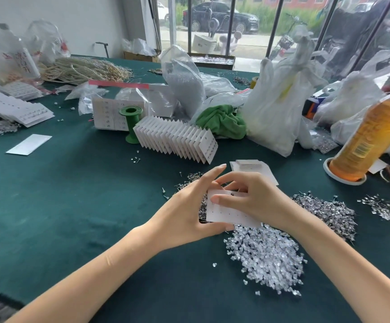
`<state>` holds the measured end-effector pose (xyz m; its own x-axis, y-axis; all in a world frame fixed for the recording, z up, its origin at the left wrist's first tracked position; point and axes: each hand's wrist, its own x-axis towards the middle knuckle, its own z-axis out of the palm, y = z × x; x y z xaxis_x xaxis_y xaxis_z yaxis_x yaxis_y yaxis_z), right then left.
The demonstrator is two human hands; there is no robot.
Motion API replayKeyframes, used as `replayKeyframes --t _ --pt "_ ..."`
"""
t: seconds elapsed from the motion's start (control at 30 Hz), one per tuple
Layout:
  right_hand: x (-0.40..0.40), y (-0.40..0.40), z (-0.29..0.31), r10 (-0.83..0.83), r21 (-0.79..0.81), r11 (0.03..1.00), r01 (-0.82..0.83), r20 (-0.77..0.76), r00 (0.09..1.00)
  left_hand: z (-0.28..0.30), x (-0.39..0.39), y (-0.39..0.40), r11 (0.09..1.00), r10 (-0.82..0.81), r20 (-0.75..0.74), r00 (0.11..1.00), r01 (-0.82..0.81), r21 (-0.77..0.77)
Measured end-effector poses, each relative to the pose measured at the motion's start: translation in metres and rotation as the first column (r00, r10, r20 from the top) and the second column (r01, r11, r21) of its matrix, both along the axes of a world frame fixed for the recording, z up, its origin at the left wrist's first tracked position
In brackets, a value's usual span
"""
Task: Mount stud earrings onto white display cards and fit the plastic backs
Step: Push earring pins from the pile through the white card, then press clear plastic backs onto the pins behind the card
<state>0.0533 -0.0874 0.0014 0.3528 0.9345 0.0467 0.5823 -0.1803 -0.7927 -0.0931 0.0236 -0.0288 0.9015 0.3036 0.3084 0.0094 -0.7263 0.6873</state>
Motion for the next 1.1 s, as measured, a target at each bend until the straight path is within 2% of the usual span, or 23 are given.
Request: replayKeyframes --t 0.17,0.4,0.53,0.67,0.77,0.87,1.0,1.1 --pt "-0.002 -0.004 0.003 0.011 0.021 1.0 -0.009 -0.087 0.996 0.002 0.0 -0.004 1.0 0.003 0.005 1.0 -0.004 0.015" --pt "0.001 -0.015 0.007 -0.02 -0.038 0.999 0.019 -0.022 1.0 0.007 0.003 -0.012 0.992 -0.051 0.048 0.998 0.045 0.116" --pt "0.006 -0.028 0.008 -0.044 -0.084 0.995 0.046 0.028 0.999 0.011 0.009 -0.021 0.96 -0.125 0.093 0.988 0.097 0.261" --pt "0.011 -0.045 0.01 -0.082 -0.072 0.994 0.083 0.023 0.996 0.016 0.017 -0.03 0.932 -0.183 0.107 0.977 0.138 0.334" --pt "0.014 -0.057 0.008 -0.116 0.0 0.993 0.116 0.069 0.991 0.018 0.022 -0.037 0.912 -0.186 0.073 0.98 0.145 0.384" --pt "0.014 -0.071 0.004 -0.216 0.094 0.975 0.202 0.179 0.96 0.015 0.02 -0.038 0.912 -0.148 -0.003 0.989 0.138 0.387" --pt "0.014 -0.096 -0.003 -0.319 0.252 0.935 0.25 0.287 0.903 0.009 -0.002 -0.031 0.969 -0.005 -0.027 1.0 0.011 0.249" --pt "0.013 -0.105 -0.013 -0.358 0.405 0.902 0.15 0.507 0.784 0.005 -0.021 -0.024 0.992 -0.025 -0.114 0.993 0.039 0.122"
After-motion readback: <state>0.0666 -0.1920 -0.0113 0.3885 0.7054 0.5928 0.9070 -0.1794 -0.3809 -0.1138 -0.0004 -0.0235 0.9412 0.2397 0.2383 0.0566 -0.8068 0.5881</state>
